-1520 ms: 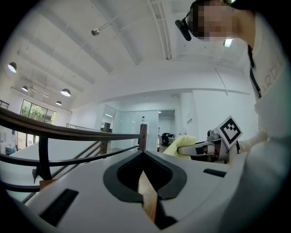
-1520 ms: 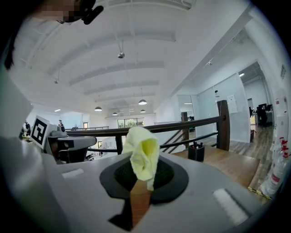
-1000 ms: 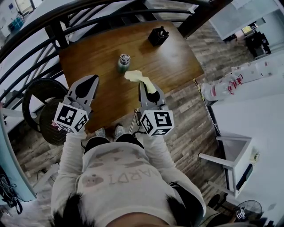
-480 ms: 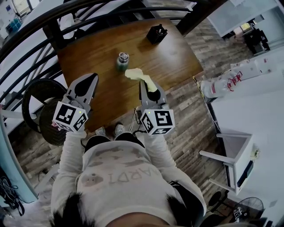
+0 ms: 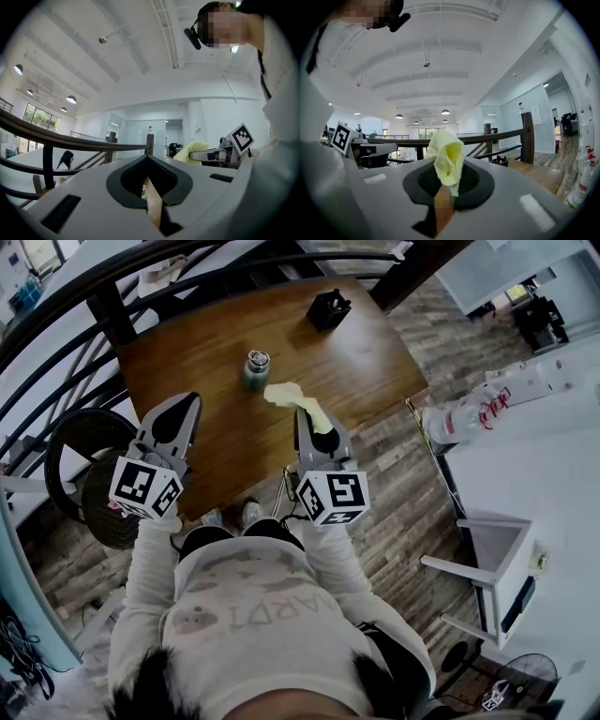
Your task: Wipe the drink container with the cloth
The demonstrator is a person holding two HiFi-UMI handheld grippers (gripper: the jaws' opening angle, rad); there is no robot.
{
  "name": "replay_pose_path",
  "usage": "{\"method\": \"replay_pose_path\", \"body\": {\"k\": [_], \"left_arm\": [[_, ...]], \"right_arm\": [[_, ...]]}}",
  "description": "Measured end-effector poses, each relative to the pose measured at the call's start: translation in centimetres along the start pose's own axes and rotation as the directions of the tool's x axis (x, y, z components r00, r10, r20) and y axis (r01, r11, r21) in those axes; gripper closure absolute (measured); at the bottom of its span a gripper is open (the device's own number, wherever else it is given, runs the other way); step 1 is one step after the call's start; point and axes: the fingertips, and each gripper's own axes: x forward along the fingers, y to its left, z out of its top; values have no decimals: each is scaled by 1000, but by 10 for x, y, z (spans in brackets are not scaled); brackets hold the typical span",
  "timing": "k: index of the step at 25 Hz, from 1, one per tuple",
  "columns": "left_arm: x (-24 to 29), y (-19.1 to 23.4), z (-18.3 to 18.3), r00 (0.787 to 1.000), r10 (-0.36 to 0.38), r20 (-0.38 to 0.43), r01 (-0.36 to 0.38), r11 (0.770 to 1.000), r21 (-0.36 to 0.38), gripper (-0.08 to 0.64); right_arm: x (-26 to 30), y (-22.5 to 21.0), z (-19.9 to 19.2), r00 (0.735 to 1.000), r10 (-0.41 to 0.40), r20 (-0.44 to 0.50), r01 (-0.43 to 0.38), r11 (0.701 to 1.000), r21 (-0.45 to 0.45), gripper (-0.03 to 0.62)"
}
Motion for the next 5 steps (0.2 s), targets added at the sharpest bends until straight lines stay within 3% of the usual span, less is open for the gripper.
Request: {"method": "replay_pose_path", "body": {"k": [5], "left_arm": [[1,5,-2,1000,16,3,-16,1000,-3,558]], "right_arm": [[2,-2,-1,1000,-2,2,2,1000,-3,546]]}}
